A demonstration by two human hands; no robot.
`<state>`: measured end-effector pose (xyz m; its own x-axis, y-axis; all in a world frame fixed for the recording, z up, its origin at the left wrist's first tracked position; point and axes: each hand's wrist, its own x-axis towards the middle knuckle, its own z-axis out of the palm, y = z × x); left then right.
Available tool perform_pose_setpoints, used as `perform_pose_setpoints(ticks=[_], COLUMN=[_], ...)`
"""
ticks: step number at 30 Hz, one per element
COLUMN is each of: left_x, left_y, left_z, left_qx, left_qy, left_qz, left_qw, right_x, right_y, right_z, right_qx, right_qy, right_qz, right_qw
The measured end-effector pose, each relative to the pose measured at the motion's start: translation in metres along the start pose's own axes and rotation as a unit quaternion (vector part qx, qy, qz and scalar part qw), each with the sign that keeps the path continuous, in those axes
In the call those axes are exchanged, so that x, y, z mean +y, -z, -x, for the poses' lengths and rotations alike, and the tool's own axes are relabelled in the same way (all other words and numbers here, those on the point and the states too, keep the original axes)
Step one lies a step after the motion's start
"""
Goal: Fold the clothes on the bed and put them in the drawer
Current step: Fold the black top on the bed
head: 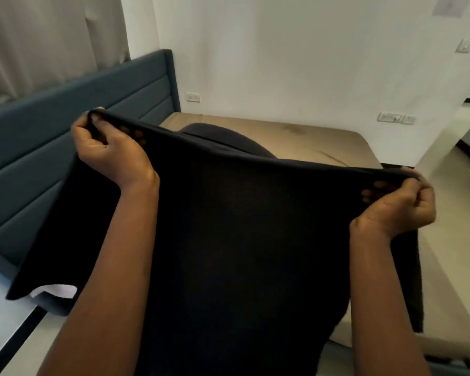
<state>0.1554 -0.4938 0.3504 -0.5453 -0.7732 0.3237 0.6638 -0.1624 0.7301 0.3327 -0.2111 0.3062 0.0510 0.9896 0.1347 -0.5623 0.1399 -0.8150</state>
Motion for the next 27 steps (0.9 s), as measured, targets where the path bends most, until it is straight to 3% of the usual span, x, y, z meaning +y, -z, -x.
perform_pose_setpoints(ticks=[4, 8, 17, 21, 27], left_x=[-0.105, -0.251, -0.624, -0.724, -0.825], left_y=[-0.028, -0.049, -0.012, 0.010, 0.015], left_z=[0.013, 0.034, 0.111, 0.140, 0.150], left_qx=[-0.057, -0.073, -0.082, -0.061, -0.073], left_qy=[0.166, 0.277, 0.426, 0.428, 0.298], left_qz=[-0.075, -0.155, -0.326, -0.385, -0.525], left_qw=[0.982, 0.945, 0.840, 0.815, 0.794], right_x=[0.090, 0.219, 0.585, 0.693, 0.780], right_y=[-0.022, -0.041, -0.038, -0.023, -0.026], right_z=[-0.033, -0.080, -0.146, -0.152, -0.155], right_qx=[-0.008, -0.008, 0.060, 0.086, 0.116], right_qy=[-0.101, -0.219, -0.431, -0.480, -0.348], right_qz=[0.074, 0.133, 0.215, 0.212, 0.307], right_qw=[0.992, 0.967, 0.874, 0.847, 0.878])
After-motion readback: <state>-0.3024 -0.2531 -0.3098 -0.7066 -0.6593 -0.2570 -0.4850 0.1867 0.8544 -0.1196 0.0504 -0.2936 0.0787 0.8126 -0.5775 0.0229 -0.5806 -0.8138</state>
